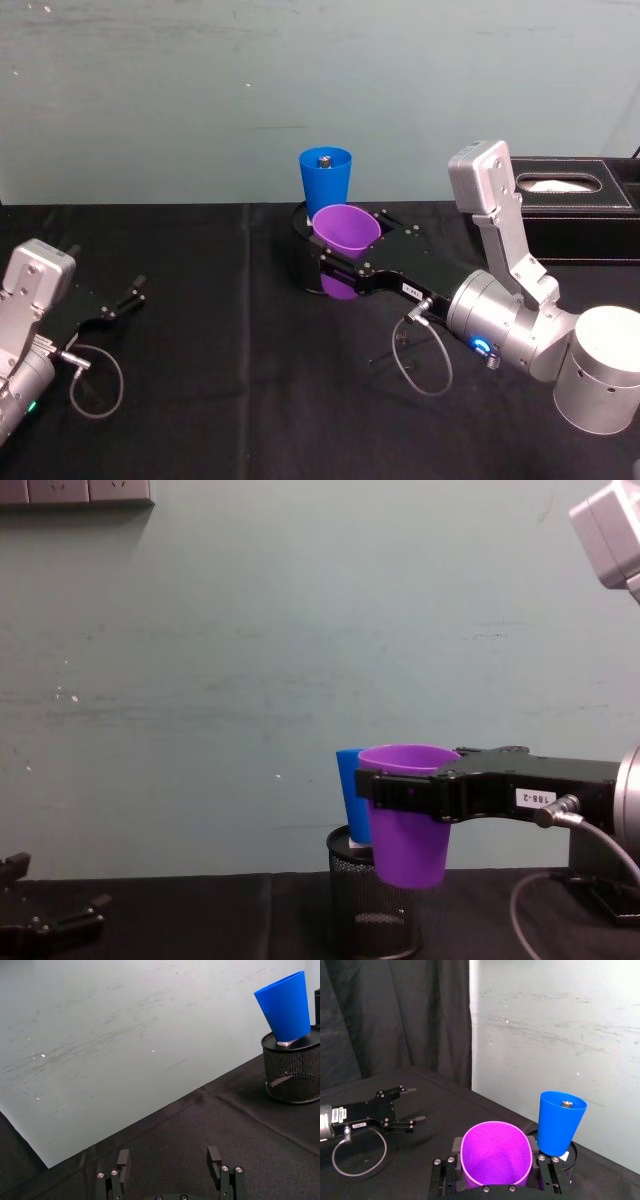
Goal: Pick up one cup with a gripper and tap it against the other cup.
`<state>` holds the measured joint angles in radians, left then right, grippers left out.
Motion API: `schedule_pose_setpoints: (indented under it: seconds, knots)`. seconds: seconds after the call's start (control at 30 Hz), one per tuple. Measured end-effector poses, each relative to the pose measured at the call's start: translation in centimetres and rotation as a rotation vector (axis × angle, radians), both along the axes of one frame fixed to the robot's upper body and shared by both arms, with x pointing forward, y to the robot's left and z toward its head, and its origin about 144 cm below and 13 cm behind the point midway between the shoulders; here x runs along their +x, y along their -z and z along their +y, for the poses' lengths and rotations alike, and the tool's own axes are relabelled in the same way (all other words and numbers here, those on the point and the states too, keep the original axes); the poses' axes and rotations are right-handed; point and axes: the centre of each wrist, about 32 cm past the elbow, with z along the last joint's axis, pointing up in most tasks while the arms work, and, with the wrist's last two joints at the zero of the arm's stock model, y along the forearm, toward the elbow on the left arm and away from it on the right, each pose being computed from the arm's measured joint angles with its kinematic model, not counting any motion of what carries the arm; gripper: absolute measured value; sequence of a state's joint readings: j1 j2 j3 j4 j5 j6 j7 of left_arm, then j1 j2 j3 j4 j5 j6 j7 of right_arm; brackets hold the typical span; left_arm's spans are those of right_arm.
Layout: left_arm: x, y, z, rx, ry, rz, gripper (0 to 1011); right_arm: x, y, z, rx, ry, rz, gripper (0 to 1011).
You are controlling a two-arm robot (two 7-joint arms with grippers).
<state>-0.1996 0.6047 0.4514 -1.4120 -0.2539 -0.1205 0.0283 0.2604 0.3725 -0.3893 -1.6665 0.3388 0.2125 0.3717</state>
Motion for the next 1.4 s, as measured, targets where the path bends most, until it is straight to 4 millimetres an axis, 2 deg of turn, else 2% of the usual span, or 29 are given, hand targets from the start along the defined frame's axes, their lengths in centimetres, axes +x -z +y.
schedule_pose_setpoints:
  seconds: [1.4]
  knots:
    - [0.00, 0.00, 0.00, 0.000, 0.000, 0.000, 1000, 0.00, 0.00, 0.00, 0.000, 0.000, 0.000, 737]
